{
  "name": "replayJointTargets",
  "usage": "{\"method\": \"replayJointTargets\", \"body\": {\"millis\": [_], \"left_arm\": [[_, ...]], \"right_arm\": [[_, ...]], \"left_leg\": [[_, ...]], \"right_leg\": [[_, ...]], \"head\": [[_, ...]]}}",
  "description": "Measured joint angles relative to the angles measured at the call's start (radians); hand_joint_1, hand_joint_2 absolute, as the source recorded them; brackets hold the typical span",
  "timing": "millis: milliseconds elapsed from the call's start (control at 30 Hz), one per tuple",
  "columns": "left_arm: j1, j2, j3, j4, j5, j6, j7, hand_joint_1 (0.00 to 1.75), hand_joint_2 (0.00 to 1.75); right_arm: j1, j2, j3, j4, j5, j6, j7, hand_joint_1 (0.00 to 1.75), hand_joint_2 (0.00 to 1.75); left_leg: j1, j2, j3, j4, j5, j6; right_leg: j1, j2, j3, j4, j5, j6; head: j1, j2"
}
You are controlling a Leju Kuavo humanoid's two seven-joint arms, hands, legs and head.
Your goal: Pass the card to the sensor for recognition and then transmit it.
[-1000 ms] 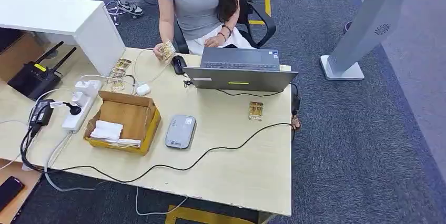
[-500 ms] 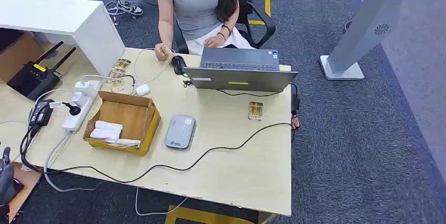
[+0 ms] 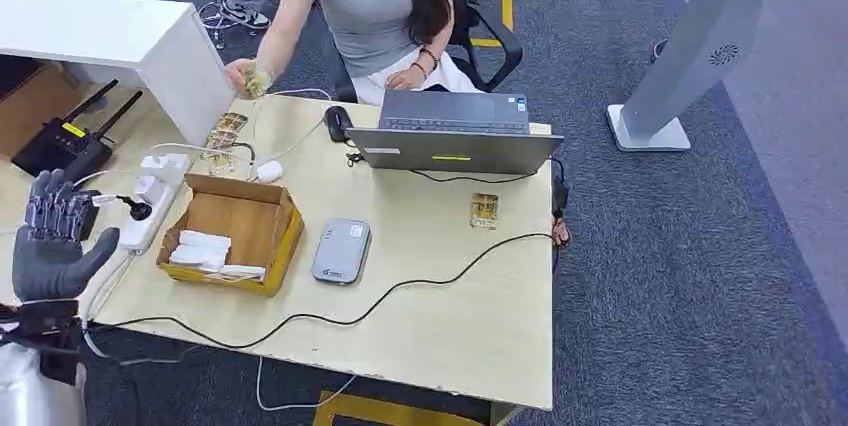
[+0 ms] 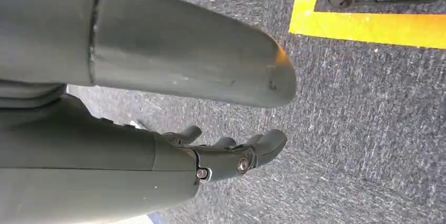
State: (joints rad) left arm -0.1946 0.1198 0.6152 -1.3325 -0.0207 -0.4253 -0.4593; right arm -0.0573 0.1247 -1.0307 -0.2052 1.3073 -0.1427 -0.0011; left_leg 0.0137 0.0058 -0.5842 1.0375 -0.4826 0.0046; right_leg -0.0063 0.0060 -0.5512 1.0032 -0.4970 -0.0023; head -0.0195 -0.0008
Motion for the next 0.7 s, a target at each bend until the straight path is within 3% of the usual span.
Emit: {"method": "replayJointTargets", "body": {"millis": [367, 700], "left_arm": [[-0.110, -0.006, -0.215, -0.048, -0.256, 0.225, 0.098, 0.00, 1.75], [-0.184, 0.016, -0.359, -0.048, -0.573, 0.352, 0.201, 0.00, 1.75]], "right_arm": [[-0.004, -0.007, 0.029, 0.000, 0.034, 0.014, 0.000, 0.00, 0.00], [-0.005, -0.011, 0.047, 0.000, 0.055, 0.021, 0.000, 0.00, 0.00]], "left_leg": [[0.000, 0.000, 0.000, 0.000, 0.000, 0.000], [0.000, 0.000, 0.000, 0.000, 0.000, 0.000]], "right_leg": [[0.000, 0.000, 0.000, 0.000, 0.000, 0.000], [0.000, 0.000, 0.000, 0.000, 0.000, 0.000]], "head": [[0.000, 0.000], [0.000, 0.000]]}}
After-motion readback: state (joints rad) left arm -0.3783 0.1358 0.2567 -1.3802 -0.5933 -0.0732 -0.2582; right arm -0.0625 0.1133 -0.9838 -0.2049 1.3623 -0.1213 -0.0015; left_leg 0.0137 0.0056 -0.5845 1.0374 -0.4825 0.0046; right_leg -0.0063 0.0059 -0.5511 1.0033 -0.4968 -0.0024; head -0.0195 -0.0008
